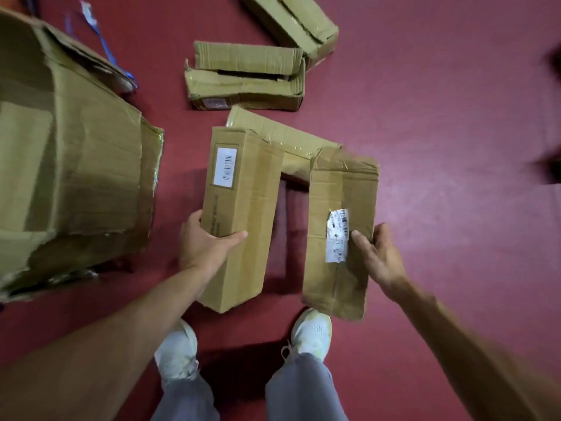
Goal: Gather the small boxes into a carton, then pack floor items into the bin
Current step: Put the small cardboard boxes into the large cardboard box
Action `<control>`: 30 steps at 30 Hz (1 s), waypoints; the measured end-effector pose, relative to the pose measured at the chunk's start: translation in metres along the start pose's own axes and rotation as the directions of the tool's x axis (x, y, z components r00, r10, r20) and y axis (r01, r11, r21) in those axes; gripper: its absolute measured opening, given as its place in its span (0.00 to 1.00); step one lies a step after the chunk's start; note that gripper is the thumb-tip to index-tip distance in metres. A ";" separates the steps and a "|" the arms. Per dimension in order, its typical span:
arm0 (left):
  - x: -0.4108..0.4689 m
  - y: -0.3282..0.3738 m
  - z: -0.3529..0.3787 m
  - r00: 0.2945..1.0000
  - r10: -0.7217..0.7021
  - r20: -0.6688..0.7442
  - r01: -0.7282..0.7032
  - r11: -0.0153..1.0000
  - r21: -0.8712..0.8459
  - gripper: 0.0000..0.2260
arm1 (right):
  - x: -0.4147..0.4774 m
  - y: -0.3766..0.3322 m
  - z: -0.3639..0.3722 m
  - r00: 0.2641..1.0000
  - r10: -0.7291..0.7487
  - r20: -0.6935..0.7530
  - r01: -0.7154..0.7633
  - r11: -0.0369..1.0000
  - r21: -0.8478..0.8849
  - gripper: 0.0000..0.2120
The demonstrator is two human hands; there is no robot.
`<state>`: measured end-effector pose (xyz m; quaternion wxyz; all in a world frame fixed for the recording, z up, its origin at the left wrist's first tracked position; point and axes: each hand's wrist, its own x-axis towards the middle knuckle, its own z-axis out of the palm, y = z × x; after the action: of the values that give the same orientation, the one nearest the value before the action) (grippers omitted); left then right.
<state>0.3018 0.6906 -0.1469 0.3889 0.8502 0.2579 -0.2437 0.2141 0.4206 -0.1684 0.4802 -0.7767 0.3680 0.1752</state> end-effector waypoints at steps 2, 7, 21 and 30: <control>-0.013 0.032 -0.034 1.000 -0.001 -0.006 0.001 0.999 -0.053 0.38 | -0.019 -0.044 -0.008 1.000 0.002 -0.005 -0.001 0.988 0.157 0.15; -0.043 0.110 -0.137 0.997 -0.004 -0.082 -0.013 0.978 -0.208 0.37 | -0.072 -0.170 -0.016 0.998 0.055 0.042 -0.068 0.903 0.423 0.16; 0.031 0.061 -0.453 0.978 -0.169 -0.122 0.155 0.981 -0.114 0.43 | -0.161 -0.398 0.184 0.850 0.065 0.523 -0.305 0.870 0.388 0.34; 0.100 0.019 -0.563 0.972 -0.100 -0.211 0.118 0.990 0.075 0.36 | -0.157 -0.477 0.321 0.908 0.034 0.417 -0.222 0.883 0.413 0.31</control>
<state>0.5090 1.1479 0.1279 0.3085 0.8717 0.3322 -0.1862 0.4885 0.8924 0.0707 0.6986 -0.5654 0.3447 0.2711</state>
